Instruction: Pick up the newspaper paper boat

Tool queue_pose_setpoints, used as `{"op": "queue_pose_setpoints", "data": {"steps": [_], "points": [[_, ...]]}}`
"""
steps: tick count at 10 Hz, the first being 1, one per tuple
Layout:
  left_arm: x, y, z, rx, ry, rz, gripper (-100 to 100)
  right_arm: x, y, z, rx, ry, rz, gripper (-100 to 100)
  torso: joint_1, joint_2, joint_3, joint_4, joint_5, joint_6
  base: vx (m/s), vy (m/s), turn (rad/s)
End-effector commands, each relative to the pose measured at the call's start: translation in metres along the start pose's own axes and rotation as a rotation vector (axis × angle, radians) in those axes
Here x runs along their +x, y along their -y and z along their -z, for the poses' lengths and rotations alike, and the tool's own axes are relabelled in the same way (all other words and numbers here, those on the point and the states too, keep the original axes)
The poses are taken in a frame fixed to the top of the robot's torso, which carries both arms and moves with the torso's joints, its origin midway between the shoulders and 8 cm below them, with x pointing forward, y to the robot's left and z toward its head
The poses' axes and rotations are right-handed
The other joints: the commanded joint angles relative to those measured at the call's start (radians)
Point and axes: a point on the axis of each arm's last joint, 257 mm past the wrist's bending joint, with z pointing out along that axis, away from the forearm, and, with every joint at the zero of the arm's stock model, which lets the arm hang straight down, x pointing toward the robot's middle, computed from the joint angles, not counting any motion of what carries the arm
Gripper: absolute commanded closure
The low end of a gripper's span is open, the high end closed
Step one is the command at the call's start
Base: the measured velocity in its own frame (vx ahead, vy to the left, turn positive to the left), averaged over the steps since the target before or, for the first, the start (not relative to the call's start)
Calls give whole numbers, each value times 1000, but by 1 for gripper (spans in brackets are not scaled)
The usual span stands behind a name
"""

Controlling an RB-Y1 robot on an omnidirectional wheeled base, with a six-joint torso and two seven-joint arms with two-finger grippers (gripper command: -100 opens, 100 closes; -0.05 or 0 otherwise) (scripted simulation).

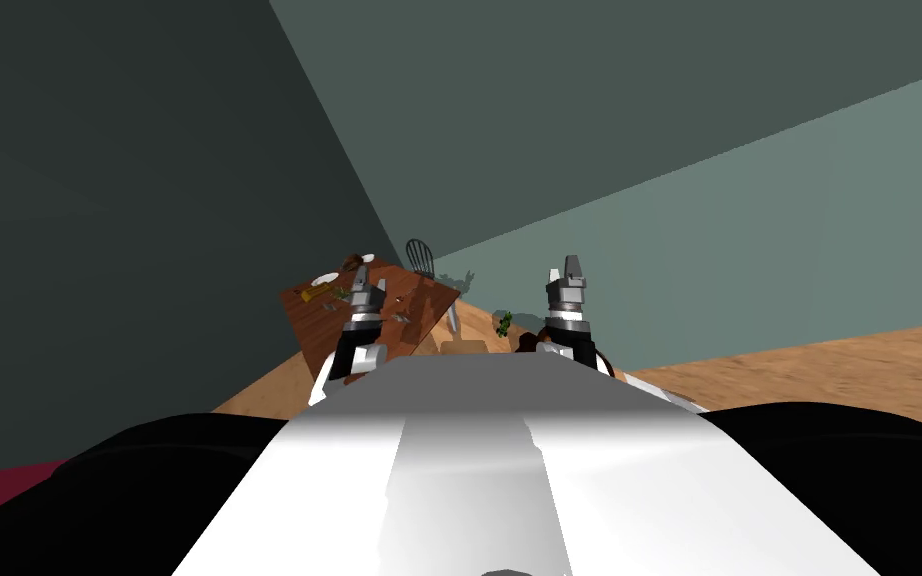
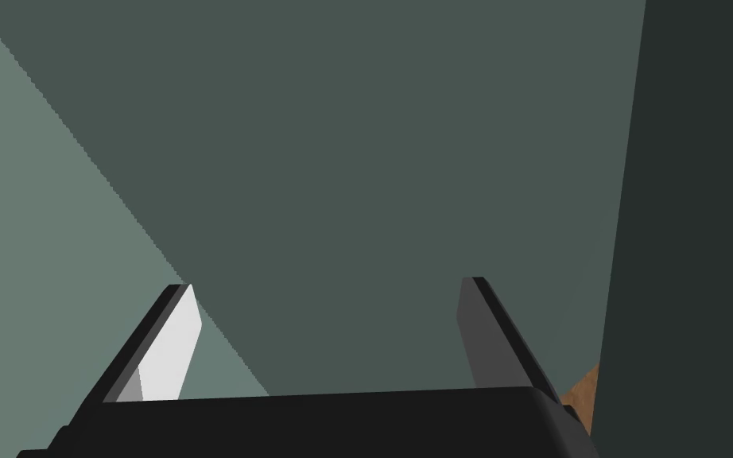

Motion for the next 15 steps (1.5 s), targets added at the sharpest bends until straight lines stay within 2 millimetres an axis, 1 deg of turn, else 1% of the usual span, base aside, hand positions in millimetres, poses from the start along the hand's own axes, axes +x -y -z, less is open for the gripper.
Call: {"op": "queue_pose_setpoints", "data": {"steps": [1,5,6,7,8,9,11,12,13,14,15], "points": [[-13,-20,-3,-57,-6,-42,-100,0,0,0,0,0,0,0,0,0,0,0,0,0,53,-83,75],[-60,-69,-10,-198,7,-164,-100,0,0,0,0,0,0,0,0,-2,-1,0,0,0,71,-88,64],[-62,-76,-8,-212,11,-165,-100,0,0,0,0,0,0,0,-1,-3,-2,-1,0,0,57,-69,25],[-78,-91,-8,-255,21,-198,-100,0,0,0,0,0,0,0,1,-1,-1,0,0,0,41,-53,28],[-91,-98,-10,-281,29,-232,-100,0,0,0,0,0,0,0,2,0,0,0,0,0,55,-66,43],[-95,-107,-6,-300,34,-232,-100,0,0,0,0,0,0,0,1,0,0,0,0,0,43,-51,23],[-127,-130,-4,-375,59,-302,-100,0,0,0,0,0,0,0,2,0,0,0,0,0,56,-57,32],[-131,-139,0,-395,65,-302,-100,0,0,0,0,0,0,0,1,-1,-1,0,0,0,63,-60,13],[-147,-148,1,-429,78,-337,-100,0,0,0,0,0,0,0,1,-1,-1,0,0,0,58,-58,13],[-150,-154,5,-444,83,-337,-100,0,0,0,0,0,0,0,2,-1,0,0,0,0,43,-42,14],[-163,-160,5,-468,92,-372,-100,0,0,0,0,0,0,0,2,0,0,0,0,0,51,-53,16]]}}
